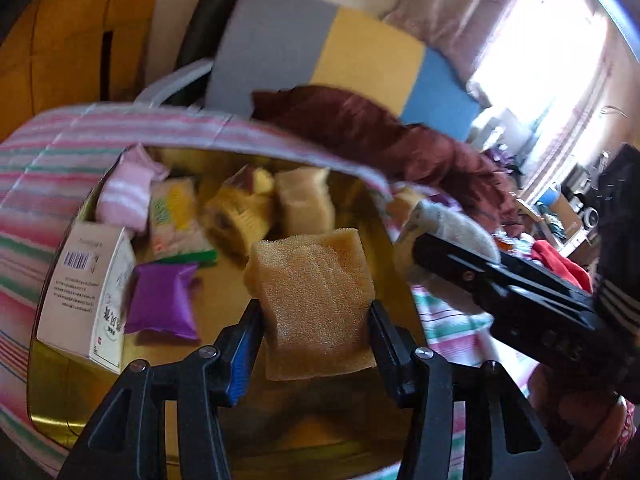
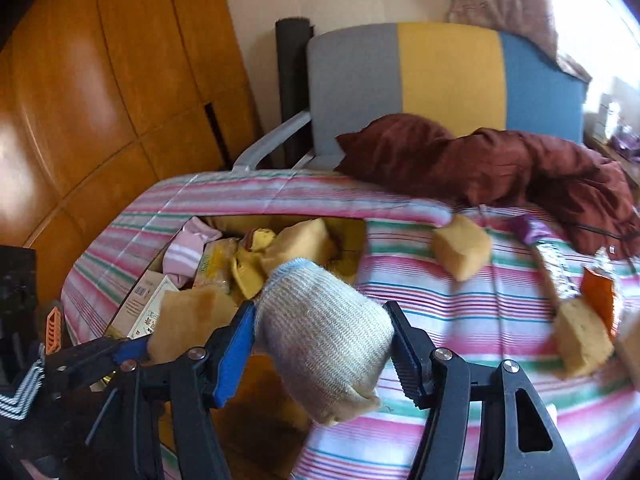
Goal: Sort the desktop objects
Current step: 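Carry the sponge and grey sock over the gold tray, then open both tools to drop the sponge and sock into the tray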
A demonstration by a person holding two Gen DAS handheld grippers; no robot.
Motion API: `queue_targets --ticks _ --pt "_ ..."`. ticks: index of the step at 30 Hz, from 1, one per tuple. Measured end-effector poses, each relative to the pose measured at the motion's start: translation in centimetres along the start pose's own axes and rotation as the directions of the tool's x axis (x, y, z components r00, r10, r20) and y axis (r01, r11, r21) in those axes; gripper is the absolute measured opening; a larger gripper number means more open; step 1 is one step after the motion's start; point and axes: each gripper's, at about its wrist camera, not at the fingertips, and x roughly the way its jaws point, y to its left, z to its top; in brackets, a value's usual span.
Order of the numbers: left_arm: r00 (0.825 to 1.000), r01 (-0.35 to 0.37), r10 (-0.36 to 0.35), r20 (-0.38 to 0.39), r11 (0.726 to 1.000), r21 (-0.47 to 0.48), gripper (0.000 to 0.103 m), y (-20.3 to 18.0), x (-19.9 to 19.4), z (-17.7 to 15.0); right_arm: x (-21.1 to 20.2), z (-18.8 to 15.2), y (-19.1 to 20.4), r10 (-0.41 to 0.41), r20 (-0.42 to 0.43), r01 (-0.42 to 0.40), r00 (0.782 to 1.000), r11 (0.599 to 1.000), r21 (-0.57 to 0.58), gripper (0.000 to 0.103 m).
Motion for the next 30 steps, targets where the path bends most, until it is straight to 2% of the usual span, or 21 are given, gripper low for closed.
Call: queue_targets --ticks 3,5,9,12,18,22,30 --pt "0.997 -0.031 0.029 -0.067 0.999 -0.03 0.055 1.2 1.5 0.3 1.9 0.4 0.7 -0.009 -0.027 0.008 1.0 1.0 -0.029 0.064" --pt "0.992 -0.082 0.078 -0.096 0.996 -0.04 0.056 1.6 2.2 0.2 3.2 0.6 1.0 -0.016 -0.052 0.014 0.998 0.999 -0.04 0.066" --pt "0.987 -0.122 0.115 -0.108 0.991 -0.057 0.06 2.4 2.3 -0.1 5.1 0.7 1.1 -0.032 -0.084 0.029 0.996 0.999 -0.036 0.067" --pt "0.987 -0.14 0.135 -0.091 0.989 -0.053 0.061 2.5 1.6 -0.6 5.4 0.8 0.8 -0.042 -0.083 0.041 0.996 0.999 -0.013 0.073" --pt "0.988 -0.155 0.155 -0.016 0.985 -0.069 0.063 2.7 -0.3 -0.9 3.6 0.1 -0.1 -0.02 -0.04 0.021 0.999 0.999 0.034 0.073" --pt "0.986 -0.165 0.163 -0.025 0.984 -0.065 0.064 2.6 -0.1 -0.3 2.0 -0.6 -0.8 -0.003 -0.01 0.003 1.0 0.997 0.082 0.075" --pt "0.993 -0.109 0.114 0.023 0.983 -0.149 0.065 3.1 -1.1 0.6 -2.1 -2.0 -2.7 -0.006 0.065 -0.002 0.998 0.991 0.135 0.078"
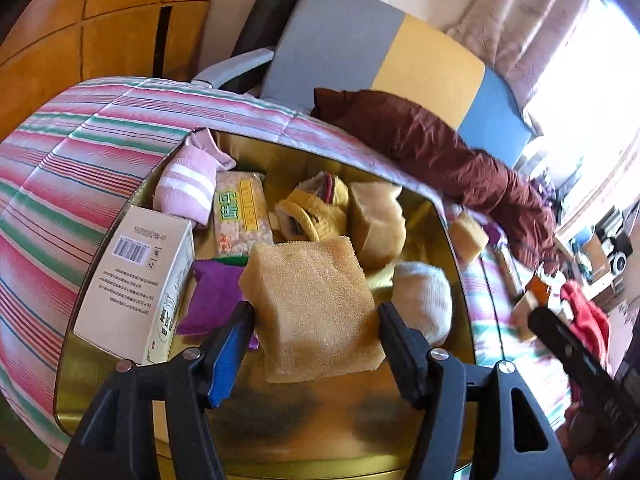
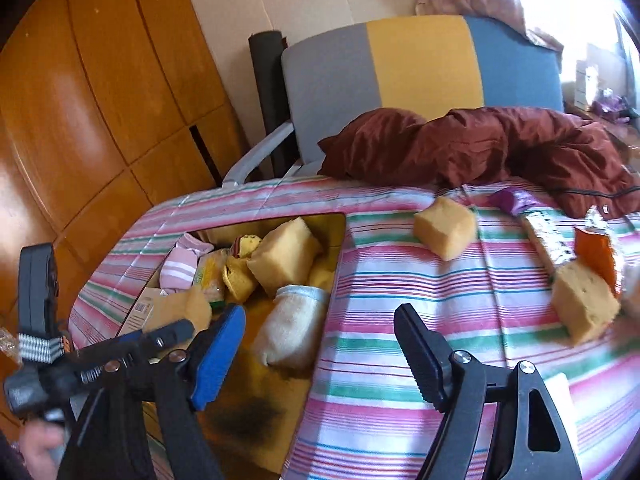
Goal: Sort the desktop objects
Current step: 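Open both tools to drop the sponge and sock into the tray, then move both tools back toward the white eraser block and yellow sponge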
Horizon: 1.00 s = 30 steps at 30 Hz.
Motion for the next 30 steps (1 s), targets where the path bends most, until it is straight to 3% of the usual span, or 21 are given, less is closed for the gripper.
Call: queue_targets --ticks 4,14,18,30 --pt "1.0 0.013 -0.013 -0.007 1.0 -0.029 0.071 0.1 0.3 0.3 -1.5 -0.5 -1.5 0.005 0.014 -0.005 1.0 0.999 0.041 0.079" --pt "0.999 -0.035 0.035 0.024 0.999 -0.018 0.071 -1.0 -1.2 -0.3 -4.3 -2.6 -5.5 -0.024 0.032 0.02 0.999 0.991 0.132 0.08" --pt "0.999 -0.004 0.004 0.032 1.0 -0.007 0.071 -2.4 -1.9 -1.6 -5.3 -3.7 -7.3 -0.053 0.03 0.047 0.998 0.986 0.159 0.08" --pt "0.998 0.054 -0.059 0.018 0.976 0.209 0.071 -10.6 -2.8 -5.6 -7.8 -6.8 -12.1 -0.174 0.032 0.164 0.984 0.965 0.204 0.08"
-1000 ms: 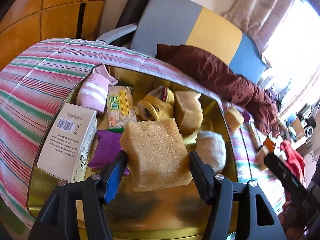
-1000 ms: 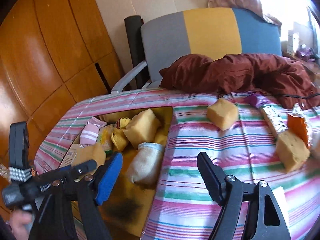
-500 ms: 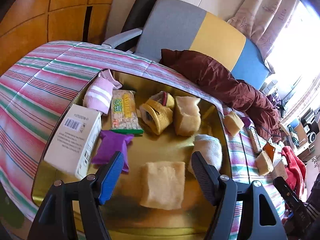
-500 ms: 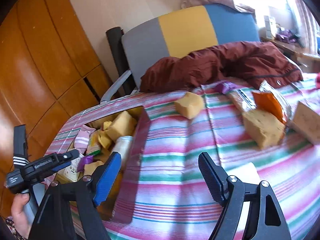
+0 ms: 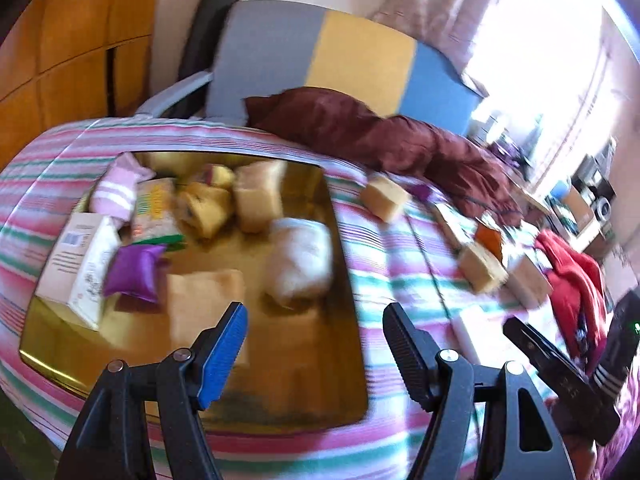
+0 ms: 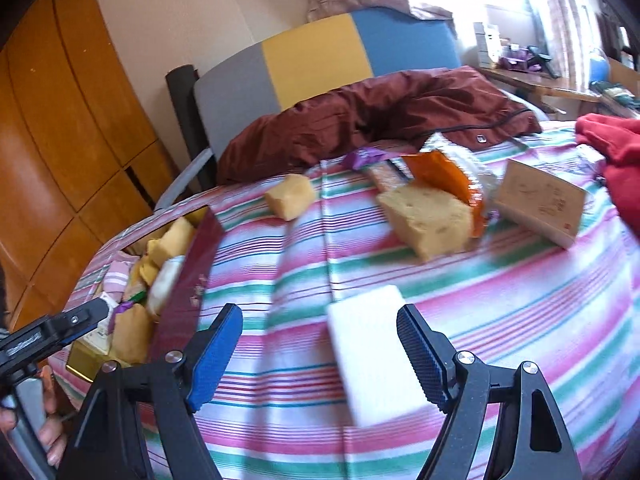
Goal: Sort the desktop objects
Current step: 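Move both tools back toward the white eraser block and yellow sponge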
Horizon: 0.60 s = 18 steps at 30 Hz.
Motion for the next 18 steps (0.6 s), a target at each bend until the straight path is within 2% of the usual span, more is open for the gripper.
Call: queue_targets --ticks 5,8,13,18 --pt "0.999 0.051 -0.05 -0.012 0.994 0.097 0.071 -4.6 0.0 -1.4 -1.0 -0.3 -2.5 -0.042 0.022 0.042 0.999 0.999 0.012 0.079" --pt "0.995 0.094 -0.086 -0.059 0.985 0.147 0.071 -7.2 0.6 -2.2 -1.3 0.0 -4.1 -0.069 0.021 0.069 0.997 0.998 -0.006 0.076" --pt "0.987 0.127 -0.104 -0.121 0.972 0.199 0.071 -10.7 2.0 -4.0 -1.2 1.7 -6.1 -0.107 0.008 0.107 0.994 0.991 -0.079 0.069" --pt "0.981 0.136 -0.103 -0.162 0.969 0.206 0.071 -12.1 3.1 -5.2 -1.3 4.1 -7.5 -0.144 0.034 0.148 0.989 0.976 -0.162 0.068"
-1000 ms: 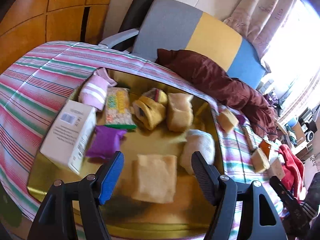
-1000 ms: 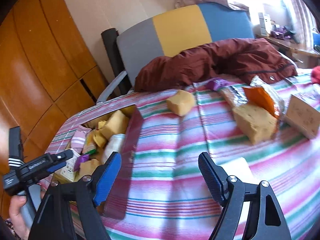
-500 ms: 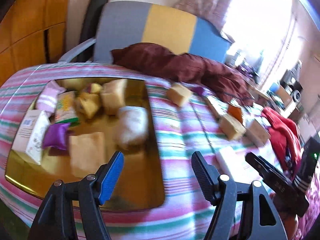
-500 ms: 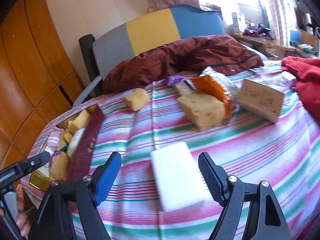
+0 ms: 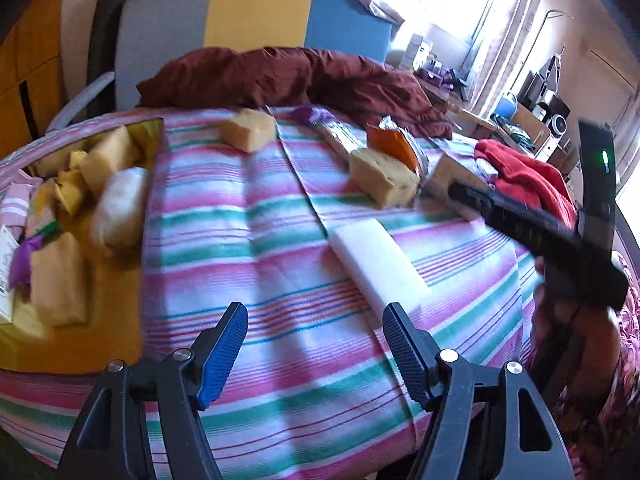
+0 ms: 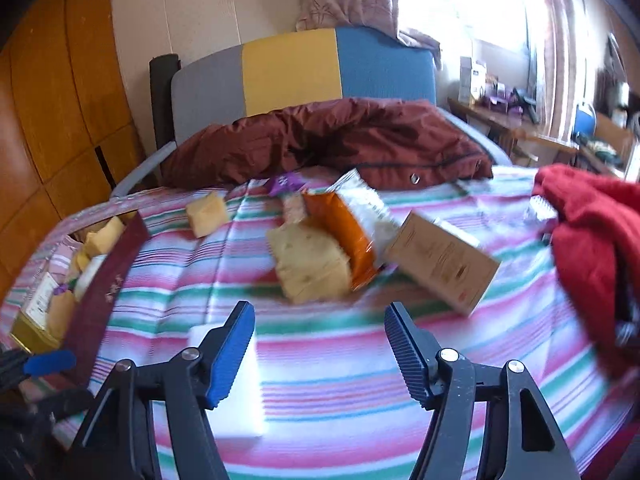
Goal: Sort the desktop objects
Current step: 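Move both tools back toward the white eraser block and yellow sponge, then grasp the white eraser block with the left tool while the right tool grasps a yellow sponge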
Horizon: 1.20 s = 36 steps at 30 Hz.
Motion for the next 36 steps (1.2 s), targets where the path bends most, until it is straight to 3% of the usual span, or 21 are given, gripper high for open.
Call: queue_targets --ticks 8,17,26,30,36 --pt "0.993 -0.118 0.12 -0.022 0.991 0.061 0.071 -1.9 1.2 -0.2 2.9 2.9 0.0 0.053 -0.097 -0.057 0.994 0.997 -0.046 0.068" --pt "0.983 -0.18 0.183 -0.027 0.981 0.075 0.071 -2.6 2.0 -0.2 6.3 5.3 2.3 0.006 -0.162 -0.056 0.987 0.952 -0.302 0.069" --pt "0.974 -0.218 0.222 -0.037 0.972 0.088 0.071 -3.6 3.5 0.1 10.4 5.3 1.5 0.067 -0.245 -0.135 0.967 0.954 -0.27 0.069" --pt "0.977 -0.206 0.209 -0.038 0.976 0.072 0.071 -3.9 4.2 0.3 11.6 5.0 1.2 0.048 -0.282 -0.124 0.958 0.958 -0.257 0.069" --pt "0.982 -0.177 0.18 -0.052 0.983 0.051 0.071 -4.6 5.3 0.3 12.0 5.1 1.5 0.105 -0.292 -0.176 0.951 0.958 -0.226 0.068"
